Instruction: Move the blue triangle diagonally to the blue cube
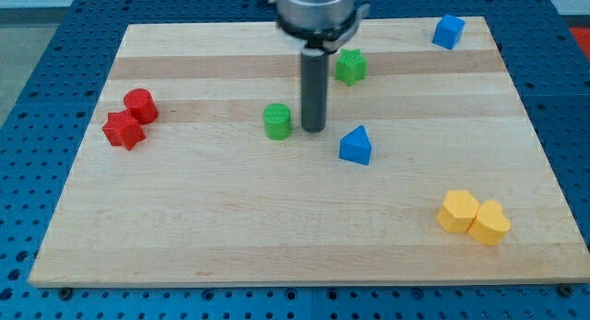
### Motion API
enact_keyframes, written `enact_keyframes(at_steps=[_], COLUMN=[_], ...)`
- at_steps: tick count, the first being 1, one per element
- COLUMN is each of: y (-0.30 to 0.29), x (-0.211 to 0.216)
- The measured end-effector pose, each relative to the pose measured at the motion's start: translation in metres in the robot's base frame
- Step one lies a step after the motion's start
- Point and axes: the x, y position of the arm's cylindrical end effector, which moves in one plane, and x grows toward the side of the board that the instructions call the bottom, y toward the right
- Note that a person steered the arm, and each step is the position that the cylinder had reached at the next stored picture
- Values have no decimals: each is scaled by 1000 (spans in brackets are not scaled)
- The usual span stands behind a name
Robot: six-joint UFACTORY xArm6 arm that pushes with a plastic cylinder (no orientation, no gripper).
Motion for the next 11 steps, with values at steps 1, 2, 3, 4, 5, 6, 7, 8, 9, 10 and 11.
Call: enact_keyframes(at_steps=[1, 2, 3, 4, 5, 6, 7, 8, 9, 10, 11], y=[-22, -15, 8, 30, 52, 66, 84, 92, 93, 106, 121], x=[35, 45, 45, 45, 45, 43, 37, 19, -5, -16, -33])
